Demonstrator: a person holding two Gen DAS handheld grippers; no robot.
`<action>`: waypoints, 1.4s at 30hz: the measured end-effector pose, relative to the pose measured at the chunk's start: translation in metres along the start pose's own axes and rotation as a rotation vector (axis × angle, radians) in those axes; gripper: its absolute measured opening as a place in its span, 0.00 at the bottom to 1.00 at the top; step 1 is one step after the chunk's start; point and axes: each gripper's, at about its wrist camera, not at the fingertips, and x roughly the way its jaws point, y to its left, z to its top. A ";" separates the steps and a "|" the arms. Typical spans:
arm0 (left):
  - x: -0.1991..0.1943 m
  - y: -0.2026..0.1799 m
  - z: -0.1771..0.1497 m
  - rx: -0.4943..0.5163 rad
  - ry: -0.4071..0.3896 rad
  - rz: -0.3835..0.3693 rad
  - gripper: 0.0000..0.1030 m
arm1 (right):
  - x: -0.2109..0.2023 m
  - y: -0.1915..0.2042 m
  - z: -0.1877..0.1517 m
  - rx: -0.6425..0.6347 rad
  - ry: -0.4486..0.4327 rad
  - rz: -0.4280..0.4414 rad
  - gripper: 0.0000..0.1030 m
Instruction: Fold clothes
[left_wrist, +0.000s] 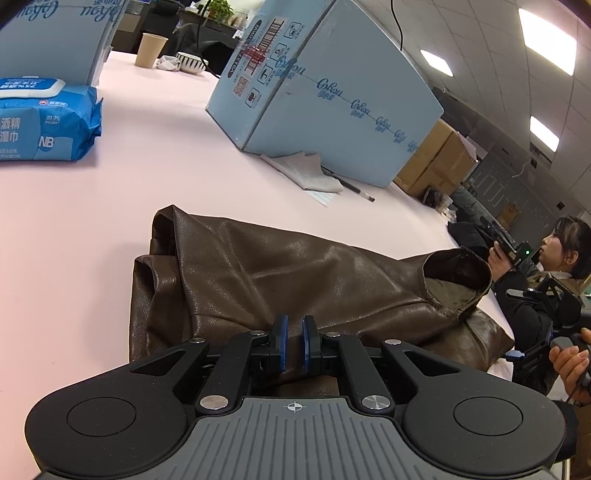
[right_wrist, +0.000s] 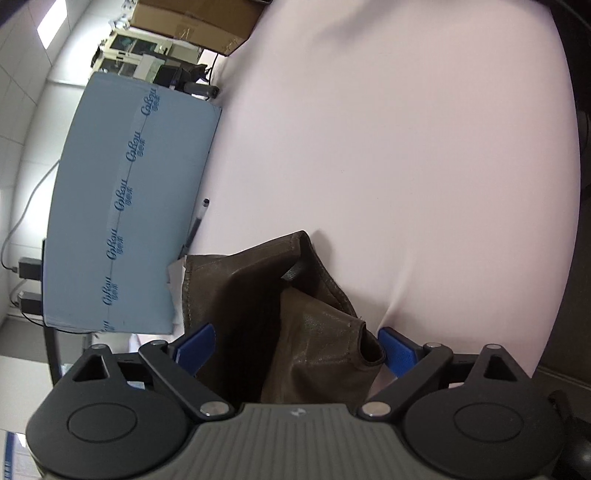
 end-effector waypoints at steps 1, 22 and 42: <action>0.000 0.001 0.000 -0.001 -0.001 -0.003 0.08 | -0.001 0.005 -0.004 -0.024 -0.004 -0.022 0.94; 0.001 0.002 -0.001 -0.013 -0.007 -0.024 0.08 | 0.023 0.053 -0.006 -0.121 -0.079 -0.170 0.97; 0.001 0.003 -0.001 -0.011 -0.012 -0.030 0.08 | 0.060 0.071 -0.007 -0.218 0.007 -0.245 0.86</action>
